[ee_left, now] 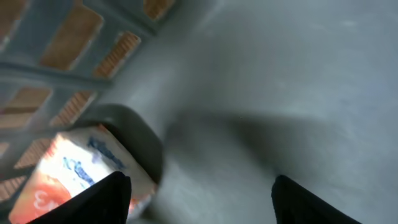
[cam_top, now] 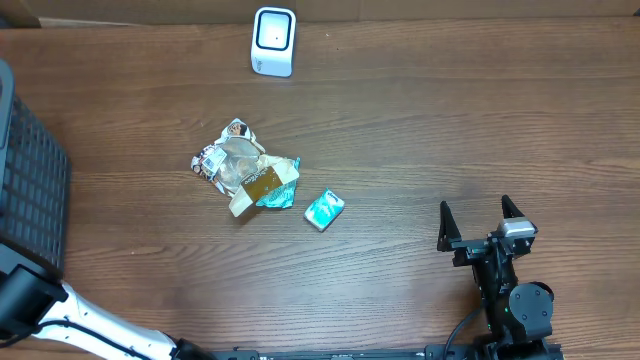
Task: Scan the item barcode
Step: 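Grasp the orange Kleenex tissue pack in the basket with the left gripper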
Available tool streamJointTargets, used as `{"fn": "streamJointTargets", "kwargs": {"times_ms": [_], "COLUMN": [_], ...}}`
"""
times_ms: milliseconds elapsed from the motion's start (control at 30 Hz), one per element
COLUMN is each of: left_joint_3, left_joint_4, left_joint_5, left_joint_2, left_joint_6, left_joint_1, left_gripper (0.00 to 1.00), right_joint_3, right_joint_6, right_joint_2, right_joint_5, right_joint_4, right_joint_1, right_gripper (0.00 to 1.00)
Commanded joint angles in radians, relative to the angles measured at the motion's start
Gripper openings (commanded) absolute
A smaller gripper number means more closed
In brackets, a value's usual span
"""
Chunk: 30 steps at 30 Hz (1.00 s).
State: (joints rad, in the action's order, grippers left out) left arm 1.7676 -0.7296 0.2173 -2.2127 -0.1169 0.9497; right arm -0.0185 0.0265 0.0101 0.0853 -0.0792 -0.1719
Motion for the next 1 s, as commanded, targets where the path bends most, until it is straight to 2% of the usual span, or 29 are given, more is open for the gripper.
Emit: {"fn": "streamJointTargets", "kwargs": {"times_ms": [0,233,367,467,567,600,633,833,967], "left_joint_3": [-0.005,-0.006,-0.01,-0.016,-0.021,-0.021,-0.021,-0.018,-0.015], "left_joint_4": [0.038,0.061,0.046,0.028,0.024,0.024,0.023,-0.006,0.019], "left_joint_5": [0.056,0.056,0.055,0.051,0.045,0.043,0.04,-0.039,-0.167], "left_joint_2": [-0.009,-0.028,-0.06,-0.085,-0.09,-0.09,-0.089,-0.053,0.071], "left_joint_6": [-0.026,-0.032,-0.036,-0.031,0.005,0.01,0.011,0.015,0.096], "left_joint_1": [0.006,0.035,0.064,0.082,0.085,0.085,0.084,0.058,0.016], "left_gripper": [0.74,0.75,0.71,0.57,0.28,0.14,0.04,0.04,0.04], "right_joint_3": [0.011,0.011,0.011,0.011,0.011,0.011,0.011,0.011,0.011], "right_joint_6": [0.005,0.005,0.005,0.005,0.005,0.005,0.005,0.005,0.005], "right_joint_2": [-0.007,-0.007,-0.007,-0.007,-0.007,-0.007,-0.007,-0.007,-0.007], "right_joint_5": [0.003,0.003,0.003,0.003,0.003,0.003,0.003,0.003,0.003], "right_joint_4": [0.004,0.004,0.004,0.004,0.004,0.004,0.004,0.004,0.004], "right_joint_1": [-0.006,-0.006,-0.006,-0.006,-0.006,-0.006,-0.006,-0.006,-0.006], "right_gripper": [1.0,1.0,1.0,1.0,1.0,1.0,1.0,1.0,1.0]}}
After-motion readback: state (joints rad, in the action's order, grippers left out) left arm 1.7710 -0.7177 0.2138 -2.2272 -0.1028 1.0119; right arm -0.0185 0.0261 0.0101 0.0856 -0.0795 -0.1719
